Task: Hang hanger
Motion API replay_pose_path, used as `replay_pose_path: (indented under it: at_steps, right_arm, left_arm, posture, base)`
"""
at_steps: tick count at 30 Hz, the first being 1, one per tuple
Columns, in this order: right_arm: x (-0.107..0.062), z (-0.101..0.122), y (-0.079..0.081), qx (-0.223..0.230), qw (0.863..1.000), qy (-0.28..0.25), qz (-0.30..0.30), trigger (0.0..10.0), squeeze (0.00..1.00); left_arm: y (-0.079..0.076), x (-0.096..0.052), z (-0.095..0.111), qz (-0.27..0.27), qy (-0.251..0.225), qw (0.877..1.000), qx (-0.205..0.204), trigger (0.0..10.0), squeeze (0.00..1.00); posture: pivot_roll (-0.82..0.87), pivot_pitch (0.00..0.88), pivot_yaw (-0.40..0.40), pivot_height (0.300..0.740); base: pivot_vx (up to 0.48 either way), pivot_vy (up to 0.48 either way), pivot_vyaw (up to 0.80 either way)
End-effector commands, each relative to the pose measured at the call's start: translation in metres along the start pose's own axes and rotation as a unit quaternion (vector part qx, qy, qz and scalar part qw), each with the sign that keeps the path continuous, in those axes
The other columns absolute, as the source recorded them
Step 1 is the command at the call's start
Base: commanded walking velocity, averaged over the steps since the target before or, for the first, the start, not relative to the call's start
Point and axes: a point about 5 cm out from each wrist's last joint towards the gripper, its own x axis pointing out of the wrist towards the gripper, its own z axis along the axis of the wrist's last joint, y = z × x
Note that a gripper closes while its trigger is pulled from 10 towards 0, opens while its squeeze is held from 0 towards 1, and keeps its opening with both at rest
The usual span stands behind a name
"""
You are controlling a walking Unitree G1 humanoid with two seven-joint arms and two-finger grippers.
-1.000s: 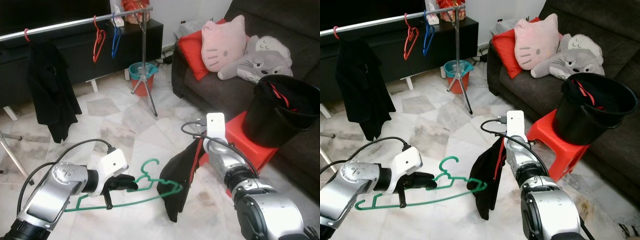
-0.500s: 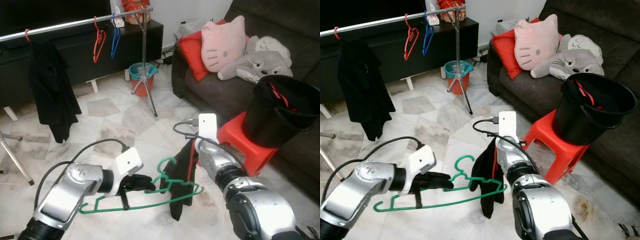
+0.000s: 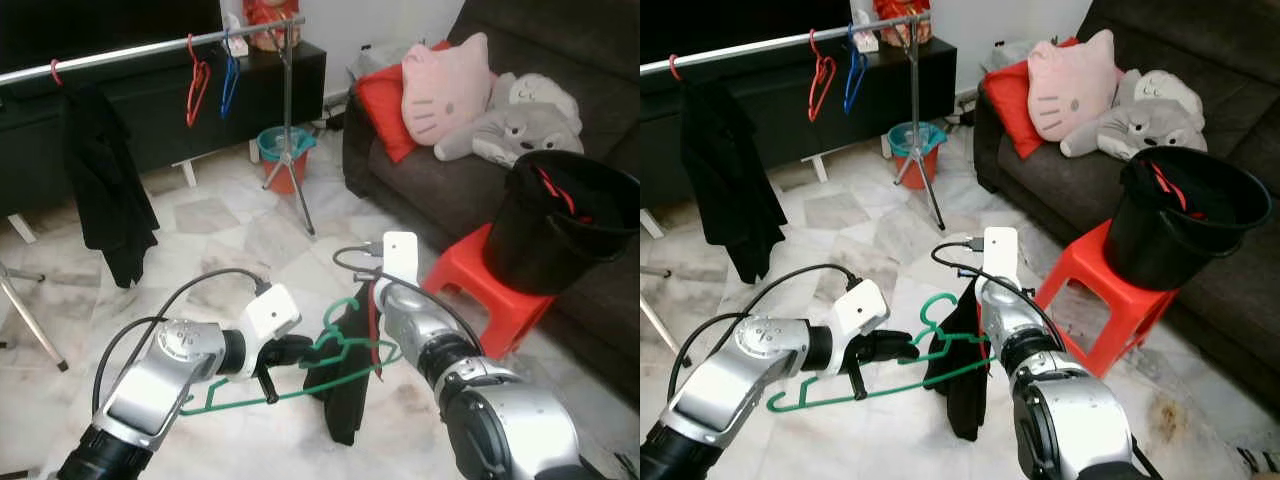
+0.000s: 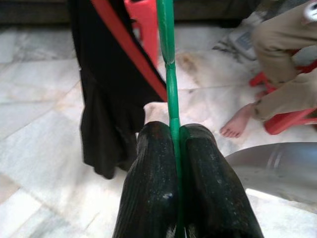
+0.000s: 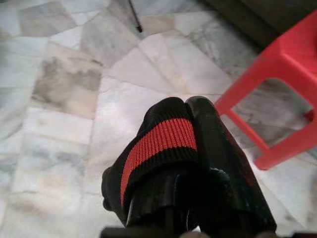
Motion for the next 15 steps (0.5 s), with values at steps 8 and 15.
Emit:
replay_pose_path:
  at_steps: [8, 15]
  right_arm:
    - [-0.0001, 0.0041, 0.0023, -0.017, 1.000, -0.006, 0.022, 10.0, 0.00]
    - [0.0000, 0.0025, 0.0029, -0.026, 0.999, -0.003, 0.036, 10.0, 0.00]
  left_arm:
    - [0.0066, -0.0021, 0.0000, 0.017, 0.025, 0.999, 0.028, 10.0, 0.00]
    - [0.0084, -0.0046, 0.0000, 0.019, 0.029, 0.999, 0.032, 10.0, 0.00]
  posture:
    - [0.20, 0.000, -0.086, 0.740]
    - [0.20, 0.000, -0.087, 0.740]
  base:
    - [0.000, 0.000, 0.00]
    - [0.000, 0.000, 0.00]
